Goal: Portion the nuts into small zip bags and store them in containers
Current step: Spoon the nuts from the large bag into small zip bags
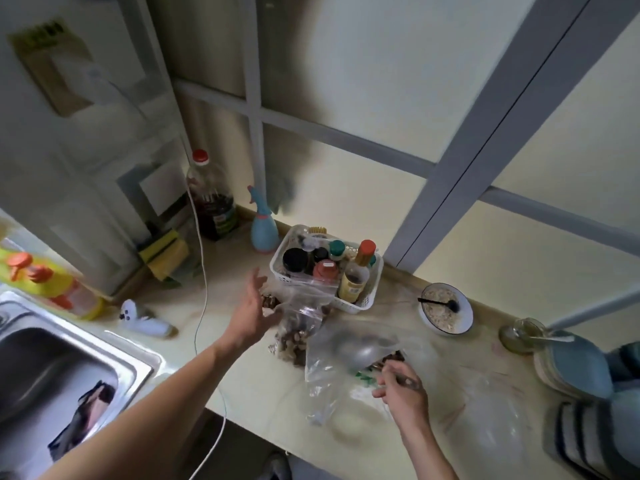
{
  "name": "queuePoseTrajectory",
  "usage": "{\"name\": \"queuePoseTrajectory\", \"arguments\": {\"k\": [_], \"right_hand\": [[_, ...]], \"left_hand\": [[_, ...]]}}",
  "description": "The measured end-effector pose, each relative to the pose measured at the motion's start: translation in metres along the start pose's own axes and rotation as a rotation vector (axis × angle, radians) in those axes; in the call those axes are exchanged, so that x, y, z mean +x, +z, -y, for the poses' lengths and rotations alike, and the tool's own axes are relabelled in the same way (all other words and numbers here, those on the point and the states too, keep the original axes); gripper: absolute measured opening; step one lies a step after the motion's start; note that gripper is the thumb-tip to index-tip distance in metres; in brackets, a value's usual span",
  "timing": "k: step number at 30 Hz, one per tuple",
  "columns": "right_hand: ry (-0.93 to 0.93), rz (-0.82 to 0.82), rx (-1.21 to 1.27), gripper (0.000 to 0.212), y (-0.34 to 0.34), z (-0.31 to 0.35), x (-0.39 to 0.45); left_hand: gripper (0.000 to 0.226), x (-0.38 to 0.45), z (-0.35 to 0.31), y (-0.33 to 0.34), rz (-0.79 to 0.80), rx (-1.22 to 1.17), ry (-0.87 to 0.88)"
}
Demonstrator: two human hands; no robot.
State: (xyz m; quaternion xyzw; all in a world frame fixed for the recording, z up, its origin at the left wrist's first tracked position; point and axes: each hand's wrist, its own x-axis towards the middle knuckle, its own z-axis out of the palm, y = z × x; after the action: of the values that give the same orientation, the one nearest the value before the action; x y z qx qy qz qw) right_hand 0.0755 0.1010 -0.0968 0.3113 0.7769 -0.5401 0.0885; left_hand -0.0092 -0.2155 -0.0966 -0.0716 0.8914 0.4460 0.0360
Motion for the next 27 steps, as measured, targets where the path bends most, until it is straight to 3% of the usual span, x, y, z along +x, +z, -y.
{"name": "queuePoseTrajectory", "arguments": {"k": [3, 8, 12, 15, 17, 21, 24, 27], "right_hand": [[0.013, -0.073, 0.057, 0.009, -0.002, -0.007, 0.006], [0.013, -0.199, 0.115, 0.011, -0.015, -0.015, 0.008], [0.009, -0.296, 0.156, 0.012, -0.024, -0.029, 0.007], [0.057, -0.263, 0.266, 0.012, -0.029, -0.041, 0.002], [0.112, -0.256, 0.353, 0.013, -0.032, -0.048, -0.001], [0.149, -0.410, 0.368, 0.019, -0.043, -0.077, 0.002], [0.190, -0.406, 0.315, 0.014, -0.061, -0.097, 0.012], [0.261, -0.307, 0.363, 0.011, -0.088, -0.108, 0.026]], "left_hand": [[0.115, 0.002, 0.018, 0.014, 0.009, -0.082, -0.145], [0.095, -0.004, 0.023, 0.030, 0.014, -0.073, -0.187], [0.074, -0.014, 0.019, 0.048, -0.147, 0.041, -0.197], [0.080, -0.035, 0.027, 0.066, -0.225, 0.159, -0.277], [0.081, -0.054, 0.038, 0.080, -0.168, 0.216, -0.339], [0.049, -0.087, 0.056, 0.101, -0.102, 0.280, -0.291], [0.016, -0.096, 0.048, 0.100, -0.027, 0.258, -0.231], [0.023, -0.110, 0.033, 0.105, 0.129, 0.238, -0.185]]}}
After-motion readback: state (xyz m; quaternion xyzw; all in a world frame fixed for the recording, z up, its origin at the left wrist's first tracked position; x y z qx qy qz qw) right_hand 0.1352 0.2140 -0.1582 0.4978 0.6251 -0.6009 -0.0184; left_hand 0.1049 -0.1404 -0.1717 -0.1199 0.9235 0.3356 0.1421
